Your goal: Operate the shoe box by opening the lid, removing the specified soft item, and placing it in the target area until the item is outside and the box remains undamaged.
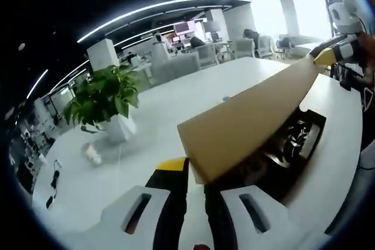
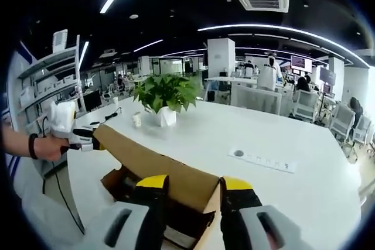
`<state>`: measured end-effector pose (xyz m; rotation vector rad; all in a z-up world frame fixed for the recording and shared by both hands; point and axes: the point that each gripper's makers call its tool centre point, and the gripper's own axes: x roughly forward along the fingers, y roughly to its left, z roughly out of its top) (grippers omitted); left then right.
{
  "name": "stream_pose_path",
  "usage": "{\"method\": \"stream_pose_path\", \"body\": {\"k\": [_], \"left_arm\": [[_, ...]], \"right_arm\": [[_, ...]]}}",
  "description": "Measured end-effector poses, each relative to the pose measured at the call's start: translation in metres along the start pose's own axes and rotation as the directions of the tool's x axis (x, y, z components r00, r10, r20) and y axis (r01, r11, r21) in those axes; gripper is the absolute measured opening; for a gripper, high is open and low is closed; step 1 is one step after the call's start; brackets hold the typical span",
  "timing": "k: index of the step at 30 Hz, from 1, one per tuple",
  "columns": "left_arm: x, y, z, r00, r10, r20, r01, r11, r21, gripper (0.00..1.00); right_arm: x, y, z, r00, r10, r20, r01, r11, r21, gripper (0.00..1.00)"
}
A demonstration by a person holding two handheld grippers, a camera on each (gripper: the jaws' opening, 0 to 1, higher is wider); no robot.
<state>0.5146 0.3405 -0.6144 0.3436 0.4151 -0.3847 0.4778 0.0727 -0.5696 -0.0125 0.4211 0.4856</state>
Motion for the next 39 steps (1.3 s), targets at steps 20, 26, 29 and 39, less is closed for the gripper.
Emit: {"method": "stream_pose_path", "body": {"k": [20, 26, 29, 39], "left_arm": [[0.007, 0.006, 0.007, 0.999, -0.029, -0.03, 0.029, 0.999, -0.016, 0.07], [0.008, 0.007, 0.008, 0.999, -0.034, -0.032, 0.033, 0.999, -0.021, 0.06], [0.008, 0.007, 0.009, 0.999, -0.036, -0.032, 0.035, 0.999, -0.022, 0.06], [0.014, 0.013, 0.015, 0.999, -0.035, -0.02, 0.034, 0.999, -0.036, 0.06]], "right_arm": [[0.001, -0.011, -0.015, 1.0, -0.003, -0.02, 0.0, 0.993, -0.12, 0.28], [0.015, -0.025, -0.018, 0.998, -0.042, -0.053, 0.034, 0.99, -0.138, 0.17], [0.019, -0.031, -0.014, 0.997, -0.065, -0.048, 0.057, 0.988, -0.144, 0.1], [0.033, -0.037, -0.004, 0.995, -0.082, -0.054, 0.072, 0.984, -0.16, 0.01]]}}
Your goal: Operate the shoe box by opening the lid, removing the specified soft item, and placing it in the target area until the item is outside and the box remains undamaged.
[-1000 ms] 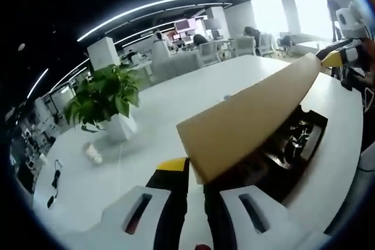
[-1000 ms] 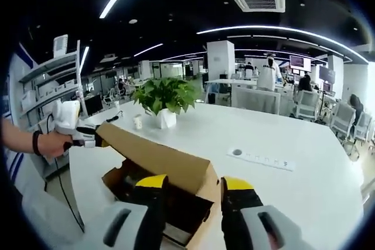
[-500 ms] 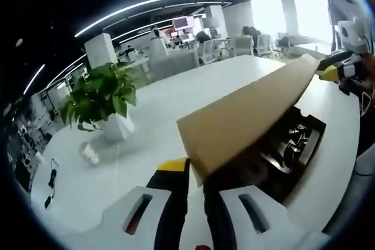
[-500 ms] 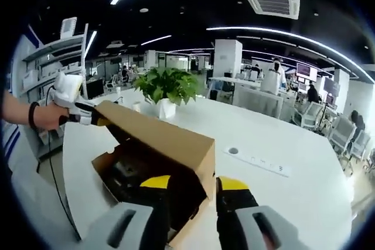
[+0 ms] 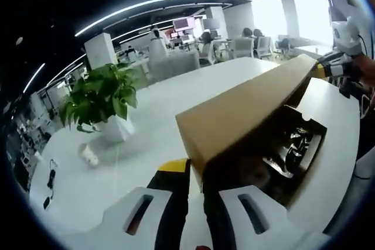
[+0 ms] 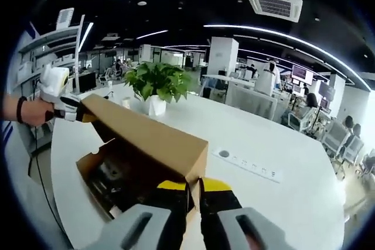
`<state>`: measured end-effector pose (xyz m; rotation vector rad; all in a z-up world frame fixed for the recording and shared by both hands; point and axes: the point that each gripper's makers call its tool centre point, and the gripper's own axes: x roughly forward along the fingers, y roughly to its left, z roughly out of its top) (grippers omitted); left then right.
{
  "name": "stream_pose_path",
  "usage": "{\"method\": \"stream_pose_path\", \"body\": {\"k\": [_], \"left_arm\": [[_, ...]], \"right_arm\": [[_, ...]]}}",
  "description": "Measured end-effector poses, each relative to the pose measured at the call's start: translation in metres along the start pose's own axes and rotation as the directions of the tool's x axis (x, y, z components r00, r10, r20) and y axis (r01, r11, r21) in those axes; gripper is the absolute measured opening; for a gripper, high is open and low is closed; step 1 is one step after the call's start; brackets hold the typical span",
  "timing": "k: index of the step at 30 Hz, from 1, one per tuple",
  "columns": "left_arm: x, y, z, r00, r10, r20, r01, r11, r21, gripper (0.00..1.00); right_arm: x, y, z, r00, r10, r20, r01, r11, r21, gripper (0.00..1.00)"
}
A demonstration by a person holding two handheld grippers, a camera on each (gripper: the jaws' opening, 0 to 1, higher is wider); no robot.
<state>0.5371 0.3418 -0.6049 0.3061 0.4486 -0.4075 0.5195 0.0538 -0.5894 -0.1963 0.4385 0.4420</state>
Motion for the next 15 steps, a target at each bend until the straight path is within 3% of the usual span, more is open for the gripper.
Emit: {"method": "stream_pose_path", "body": {"k": [15], "left_arm": [[0.017, 0.011, 0.011, 1.0, -0.005, -0.001, 0.005, 1.0, -0.005, 0.04]], "right_arm": [[0.007, -0.007, 0.009, 1.0, 0.021, -0.022, -0.021, 1.0, 0.0, 0.0]]}}
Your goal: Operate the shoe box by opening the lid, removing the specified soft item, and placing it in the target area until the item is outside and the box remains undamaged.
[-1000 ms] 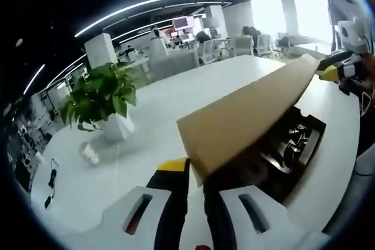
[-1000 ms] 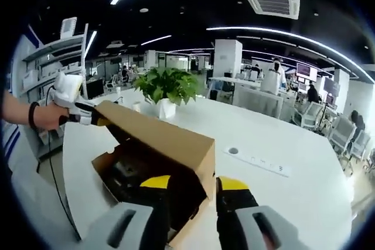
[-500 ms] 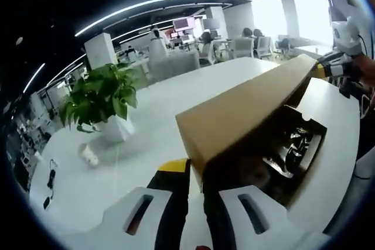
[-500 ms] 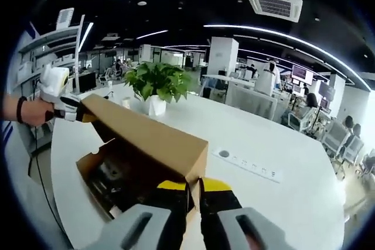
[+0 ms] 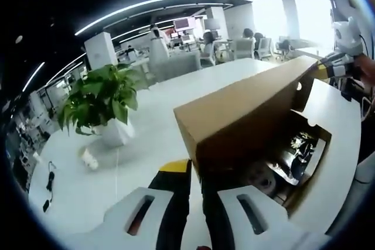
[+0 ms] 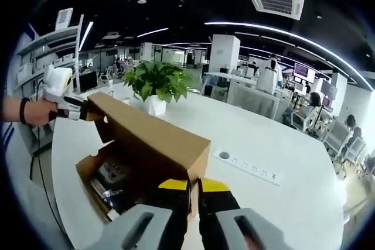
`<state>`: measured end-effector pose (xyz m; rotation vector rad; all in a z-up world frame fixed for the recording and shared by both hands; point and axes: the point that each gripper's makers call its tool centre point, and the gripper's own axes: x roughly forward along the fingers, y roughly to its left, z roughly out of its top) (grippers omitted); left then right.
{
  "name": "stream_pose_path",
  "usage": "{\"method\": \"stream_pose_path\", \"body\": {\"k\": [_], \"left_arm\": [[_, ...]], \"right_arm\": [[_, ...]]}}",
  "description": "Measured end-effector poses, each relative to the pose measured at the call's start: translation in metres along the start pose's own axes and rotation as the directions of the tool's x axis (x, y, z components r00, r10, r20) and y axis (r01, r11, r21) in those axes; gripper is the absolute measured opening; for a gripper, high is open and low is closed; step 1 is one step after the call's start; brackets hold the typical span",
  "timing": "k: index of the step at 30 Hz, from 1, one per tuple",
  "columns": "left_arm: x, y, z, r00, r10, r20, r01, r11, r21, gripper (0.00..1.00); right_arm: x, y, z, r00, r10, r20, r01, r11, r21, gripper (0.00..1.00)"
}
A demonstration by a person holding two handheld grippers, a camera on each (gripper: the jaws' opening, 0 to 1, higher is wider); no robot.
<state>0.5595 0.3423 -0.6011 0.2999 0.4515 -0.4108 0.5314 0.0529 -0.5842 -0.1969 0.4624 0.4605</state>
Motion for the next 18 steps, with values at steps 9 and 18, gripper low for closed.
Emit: {"method": "stream_pose_path", "body": {"k": [9, 18], "left_arm": [[0.012, 0.006, 0.007, 1.0, 0.001, 0.0, -0.001, 1.0, -0.007, 0.04], [0.025, 0.012, 0.012, 1.0, 0.0, 0.0, 0.0, 1.0, -0.018, 0.03]], "right_arm": [[0.013, -0.01, 0.01, 1.0, -0.007, -0.016, 0.007, 1.0, -0.02, 0.0], [0.024, -0.017, 0.015, 0.999, -0.001, -0.039, 0.0, 1.0, -0.026, 0.0]]}}
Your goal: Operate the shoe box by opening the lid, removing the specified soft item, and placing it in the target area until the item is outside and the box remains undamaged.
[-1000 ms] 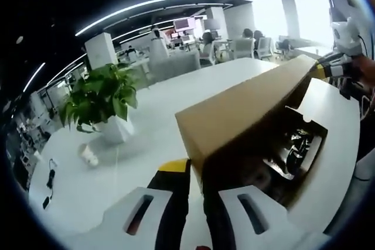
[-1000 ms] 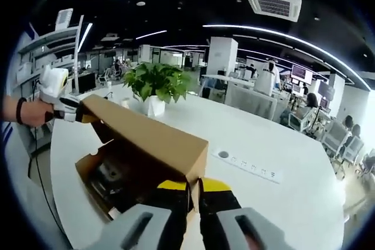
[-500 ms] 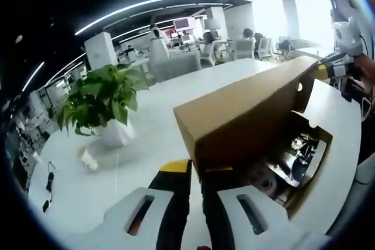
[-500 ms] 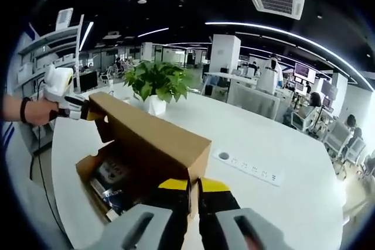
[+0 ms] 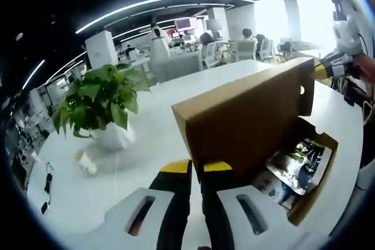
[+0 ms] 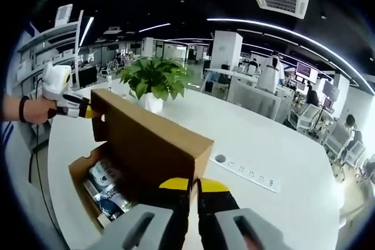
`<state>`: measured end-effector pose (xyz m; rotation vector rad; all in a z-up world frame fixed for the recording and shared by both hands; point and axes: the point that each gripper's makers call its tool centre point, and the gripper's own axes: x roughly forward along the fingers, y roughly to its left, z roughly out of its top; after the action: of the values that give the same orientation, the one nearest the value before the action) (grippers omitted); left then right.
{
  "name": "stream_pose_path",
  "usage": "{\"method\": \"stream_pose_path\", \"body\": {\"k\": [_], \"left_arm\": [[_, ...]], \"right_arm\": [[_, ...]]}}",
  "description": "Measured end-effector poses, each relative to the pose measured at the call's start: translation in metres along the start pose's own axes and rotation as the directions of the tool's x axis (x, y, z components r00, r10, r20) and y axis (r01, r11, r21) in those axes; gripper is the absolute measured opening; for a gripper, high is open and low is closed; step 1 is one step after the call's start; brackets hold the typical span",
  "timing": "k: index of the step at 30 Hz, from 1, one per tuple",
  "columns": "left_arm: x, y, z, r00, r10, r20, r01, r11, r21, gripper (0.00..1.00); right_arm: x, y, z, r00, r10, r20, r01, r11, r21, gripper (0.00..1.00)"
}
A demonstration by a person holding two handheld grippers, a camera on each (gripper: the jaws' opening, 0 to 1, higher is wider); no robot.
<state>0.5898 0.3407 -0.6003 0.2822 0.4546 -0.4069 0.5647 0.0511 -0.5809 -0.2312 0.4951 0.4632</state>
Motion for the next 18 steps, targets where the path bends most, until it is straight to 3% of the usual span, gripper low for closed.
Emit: {"method": "stream_pose_path", "body": {"k": [18], "left_arm": [[0.017, 0.006, 0.003, 1.0, -0.007, -0.02, 0.007, 1.0, -0.013, 0.03]], "right_arm": [[0.017, -0.01, 0.005, 1.0, 0.007, -0.031, -0.007, 1.0, -0.019, 0.0]]}}
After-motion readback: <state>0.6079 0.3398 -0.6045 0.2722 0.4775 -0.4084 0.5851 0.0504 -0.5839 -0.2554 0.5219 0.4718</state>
